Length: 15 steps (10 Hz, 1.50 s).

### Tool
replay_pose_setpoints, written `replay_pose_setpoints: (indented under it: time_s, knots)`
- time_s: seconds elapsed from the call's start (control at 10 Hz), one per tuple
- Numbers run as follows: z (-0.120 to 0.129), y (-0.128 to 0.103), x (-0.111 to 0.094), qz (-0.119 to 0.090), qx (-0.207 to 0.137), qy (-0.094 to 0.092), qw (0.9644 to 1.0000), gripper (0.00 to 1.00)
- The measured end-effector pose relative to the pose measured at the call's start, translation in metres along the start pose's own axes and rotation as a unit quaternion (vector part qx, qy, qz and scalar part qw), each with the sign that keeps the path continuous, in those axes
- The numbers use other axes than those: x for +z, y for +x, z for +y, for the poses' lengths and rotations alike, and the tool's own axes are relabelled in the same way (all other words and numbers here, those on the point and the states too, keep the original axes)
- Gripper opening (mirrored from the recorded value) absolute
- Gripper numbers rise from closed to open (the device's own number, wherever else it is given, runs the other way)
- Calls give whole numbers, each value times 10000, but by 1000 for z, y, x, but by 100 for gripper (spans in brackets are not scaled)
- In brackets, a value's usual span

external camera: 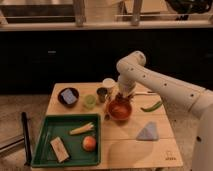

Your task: Place grapes in red bowl

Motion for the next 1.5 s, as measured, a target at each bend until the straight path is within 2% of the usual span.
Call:
replay_pose_setpoints:
  time_s: [0.5, 0.9, 1.2, 1.5]
  knots:
    - [0, -3, 3, -236, -141, -250, 9993, 7]
    - [-1, -6, 7, -393, -261, -523, 9975, 7]
    - [2, -8, 5, -472, -238, -553, 9971, 7]
    - [9, -11, 1, -567, -93, -489, 9971, 7]
